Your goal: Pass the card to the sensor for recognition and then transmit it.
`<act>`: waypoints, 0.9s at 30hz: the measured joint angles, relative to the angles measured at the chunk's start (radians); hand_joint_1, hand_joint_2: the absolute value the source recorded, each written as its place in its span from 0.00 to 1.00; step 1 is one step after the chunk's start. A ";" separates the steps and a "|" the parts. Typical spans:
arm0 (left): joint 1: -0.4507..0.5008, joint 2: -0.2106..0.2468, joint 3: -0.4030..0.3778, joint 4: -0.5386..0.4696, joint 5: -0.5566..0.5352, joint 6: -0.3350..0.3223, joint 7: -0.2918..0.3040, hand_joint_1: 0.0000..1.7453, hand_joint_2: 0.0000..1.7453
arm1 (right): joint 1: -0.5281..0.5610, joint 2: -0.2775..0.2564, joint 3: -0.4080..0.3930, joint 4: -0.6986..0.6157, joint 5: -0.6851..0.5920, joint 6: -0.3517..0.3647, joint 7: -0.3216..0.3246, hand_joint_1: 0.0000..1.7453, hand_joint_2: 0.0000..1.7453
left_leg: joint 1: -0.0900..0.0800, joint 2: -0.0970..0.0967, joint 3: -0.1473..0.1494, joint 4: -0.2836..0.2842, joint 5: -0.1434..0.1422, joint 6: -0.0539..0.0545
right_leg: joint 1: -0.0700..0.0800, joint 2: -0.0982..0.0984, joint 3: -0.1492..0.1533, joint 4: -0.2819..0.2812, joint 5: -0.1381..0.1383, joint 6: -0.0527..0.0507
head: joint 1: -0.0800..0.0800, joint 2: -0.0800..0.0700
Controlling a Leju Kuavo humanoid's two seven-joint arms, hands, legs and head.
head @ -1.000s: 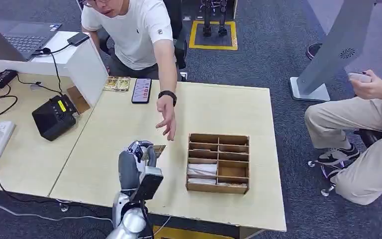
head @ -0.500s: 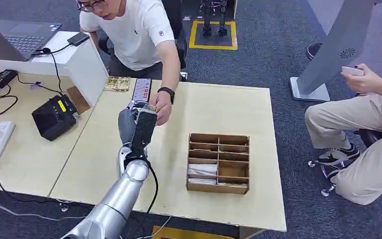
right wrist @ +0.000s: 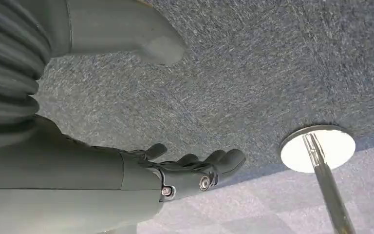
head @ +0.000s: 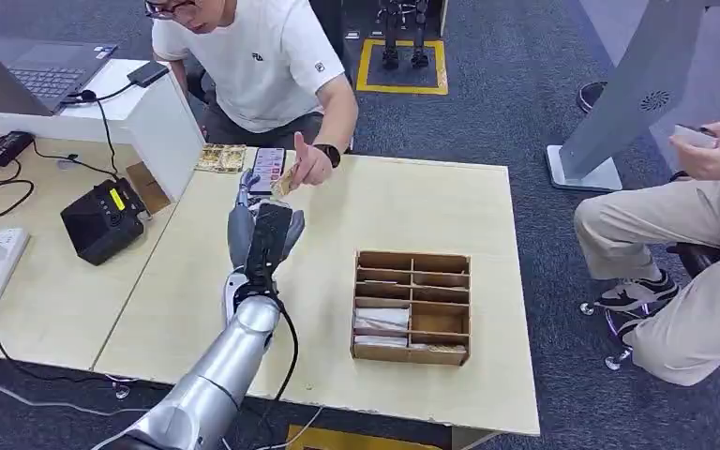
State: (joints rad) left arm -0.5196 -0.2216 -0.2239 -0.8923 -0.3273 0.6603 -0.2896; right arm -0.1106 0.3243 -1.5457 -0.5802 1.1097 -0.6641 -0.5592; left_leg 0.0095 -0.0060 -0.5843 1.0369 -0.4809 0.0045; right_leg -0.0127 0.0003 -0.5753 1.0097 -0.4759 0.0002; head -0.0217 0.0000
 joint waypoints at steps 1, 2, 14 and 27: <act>0.002 0.002 0.000 0.000 0.014 -0.002 -0.008 0.00 1.00 | 0.000 0.000 0.000 0.000 -0.003 0.000 0.000 0.00 1.00 | 0.000 0.000 0.000 0.000 0.000 0.000 | 0.000 0.000 0.000 0.000 0.000 0.000 | 0.000 0.000; 0.007 0.004 0.000 -0.004 0.031 -0.009 -0.017 0.00 1.00 | 0.000 0.000 0.000 0.000 -0.008 0.000 -0.003 0.00 1.00 | 0.000 0.000 0.000 0.000 0.000 0.000 | 0.000 0.000 0.000 0.000 0.000 0.000 | 0.000 0.000; 0.136 0.045 0.000 -0.250 0.155 -0.029 -0.055 0.00 0.00 | 0.000 0.000 0.000 -0.006 -0.034 0.000 0.037 0.00 1.00 | 0.000 0.001 0.000 0.000 0.000 0.000 | 0.000 0.001 -0.001 0.000 0.000 0.000 | 0.000 0.000; 0.315 0.030 -0.001 -0.539 0.177 0.037 -0.251 0.00 0.00 | 0.003 0.000 0.000 -0.034 -0.080 0.000 0.072 0.00 1.00 | 0.000 0.001 0.000 0.000 -0.001 0.000 | 0.000 0.001 -0.001 0.000 -0.001 0.001 | 0.000 0.000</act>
State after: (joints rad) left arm -0.2047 -0.1918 -0.2247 -1.4311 -0.1503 0.6973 -0.5404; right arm -0.1079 0.3243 -1.5461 -0.6138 1.0296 -0.6641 -0.4875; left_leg 0.0093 -0.0046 -0.5845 1.0369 -0.4819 0.0048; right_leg -0.0128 0.0017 -0.5763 1.0093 -0.4766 0.0007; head -0.0221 0.0000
